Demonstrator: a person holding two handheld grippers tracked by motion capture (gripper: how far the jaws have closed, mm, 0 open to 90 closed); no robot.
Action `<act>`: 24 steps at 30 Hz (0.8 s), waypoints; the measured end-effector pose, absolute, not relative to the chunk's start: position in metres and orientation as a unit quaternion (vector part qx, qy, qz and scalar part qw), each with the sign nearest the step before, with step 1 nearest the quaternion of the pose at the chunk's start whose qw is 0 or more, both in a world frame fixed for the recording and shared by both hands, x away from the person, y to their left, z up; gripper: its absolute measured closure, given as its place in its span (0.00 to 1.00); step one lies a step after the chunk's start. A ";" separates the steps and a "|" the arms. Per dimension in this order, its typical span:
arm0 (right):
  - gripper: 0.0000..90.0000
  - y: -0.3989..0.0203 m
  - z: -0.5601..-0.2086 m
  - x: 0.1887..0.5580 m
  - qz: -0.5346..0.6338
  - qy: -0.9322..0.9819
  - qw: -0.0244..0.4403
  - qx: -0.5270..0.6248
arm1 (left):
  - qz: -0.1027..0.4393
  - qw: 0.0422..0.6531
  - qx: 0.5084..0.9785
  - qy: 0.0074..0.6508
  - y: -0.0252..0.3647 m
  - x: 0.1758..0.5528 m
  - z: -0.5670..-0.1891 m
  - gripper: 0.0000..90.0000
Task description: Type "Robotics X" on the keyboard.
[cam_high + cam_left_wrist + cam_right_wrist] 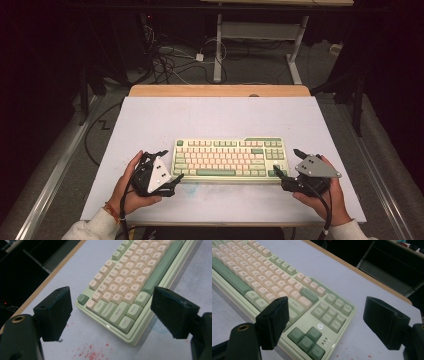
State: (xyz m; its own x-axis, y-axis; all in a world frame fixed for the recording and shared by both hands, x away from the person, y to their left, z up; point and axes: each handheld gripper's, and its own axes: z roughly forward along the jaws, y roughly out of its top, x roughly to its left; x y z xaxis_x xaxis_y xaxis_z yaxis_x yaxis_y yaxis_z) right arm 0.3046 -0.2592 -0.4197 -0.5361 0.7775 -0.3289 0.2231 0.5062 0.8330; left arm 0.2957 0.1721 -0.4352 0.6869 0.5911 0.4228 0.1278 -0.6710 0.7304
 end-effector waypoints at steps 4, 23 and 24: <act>0.23 -0.267 -0.423 0.304 0.382 0.786 0.365 0.322 | 0.334 0.341 0.852 0.215 0.179 0.294 -0.440 0.18; 0.21 -0.300 -0.454 0.306 0.359 0.774 0.358 0.380 | 0.308 0.306 0.861 0.264 0.215 0.292 -0.475 0.18; 0.20 -0.300 -0.455 0.305 0.358 0.776 0.353 0.381 | 0.304 0.310 0.861 0.265 0.216 0.291 -0.475 0.18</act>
